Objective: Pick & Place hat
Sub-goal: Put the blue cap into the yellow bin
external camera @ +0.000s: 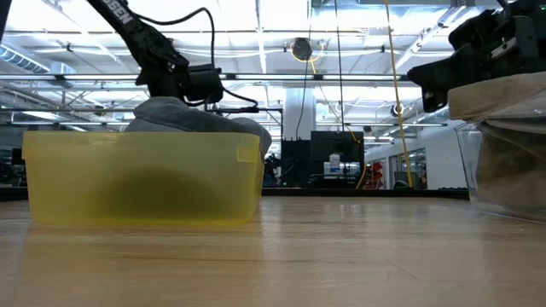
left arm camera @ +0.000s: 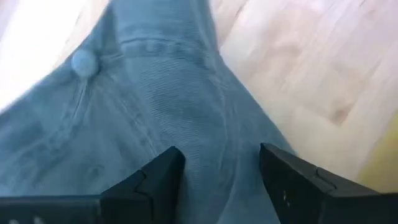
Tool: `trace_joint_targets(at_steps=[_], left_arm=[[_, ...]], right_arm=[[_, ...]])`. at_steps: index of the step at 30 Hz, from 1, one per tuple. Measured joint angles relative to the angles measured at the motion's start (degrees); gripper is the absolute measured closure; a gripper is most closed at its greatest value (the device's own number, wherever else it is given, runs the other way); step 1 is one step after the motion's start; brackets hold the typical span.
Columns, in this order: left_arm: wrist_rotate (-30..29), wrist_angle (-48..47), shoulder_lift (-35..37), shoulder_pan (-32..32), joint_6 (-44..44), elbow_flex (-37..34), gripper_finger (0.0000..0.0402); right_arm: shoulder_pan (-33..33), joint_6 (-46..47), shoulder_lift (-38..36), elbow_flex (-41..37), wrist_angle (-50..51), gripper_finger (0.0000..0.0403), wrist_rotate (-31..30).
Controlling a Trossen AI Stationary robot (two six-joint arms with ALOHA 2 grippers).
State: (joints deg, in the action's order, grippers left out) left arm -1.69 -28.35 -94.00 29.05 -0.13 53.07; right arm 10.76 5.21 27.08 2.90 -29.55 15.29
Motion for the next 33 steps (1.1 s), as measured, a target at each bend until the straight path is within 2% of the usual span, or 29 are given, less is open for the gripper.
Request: trace_joint_targets(at_steps=[4,9,11,14,16,20,23,33], left_arm=[[1.0,4.6,-0.2,-0.8,0.9,0.2,0.0192],[-6.1,1.9,1.9,-1.8,5.3,3.7,0.0188],[-7.4,-0.5,3.2,-2.0,8.7,6.0,0.0188],[-7.3,-6.2,4.2,-2.3,14.4,10.6,0.0188],[-7.3,-10.3,4.5,-2.4,17.8,14.1,0.0188],[-6.9,-14.3,4.6,-2.4,26.8,17.9,0.0188],[-4.3,-15.3,4.4,-2.3,30.6,18.1,0.0188],[-4.8,-22.3,-2.9,-0.4,30.0,18.1,0.0188]], right_arm=[[0.0,1.2,0.0,0.0,0.5,0.0399,0.0],[0.0,0.9,0.0,0.0,0.7,0.0399,0.1],[0.0,-0.3,0.0,0.0,0.7,0.0399,2.3],[0.0,-3.7,0.0,0.0,0.6,0.0399,9.2],[0.0,-5.1,0.0,0.0,0.5,0.0399,11.6],[0.0,-5.9,0.0,0.0,0.9,0.0399,11.8],[0.0,-5.9,0.0,0.0,1.6,0.0399,11.8],[0.0,-5.5,0.0,0.0,4.6,0.0399,11.8]])
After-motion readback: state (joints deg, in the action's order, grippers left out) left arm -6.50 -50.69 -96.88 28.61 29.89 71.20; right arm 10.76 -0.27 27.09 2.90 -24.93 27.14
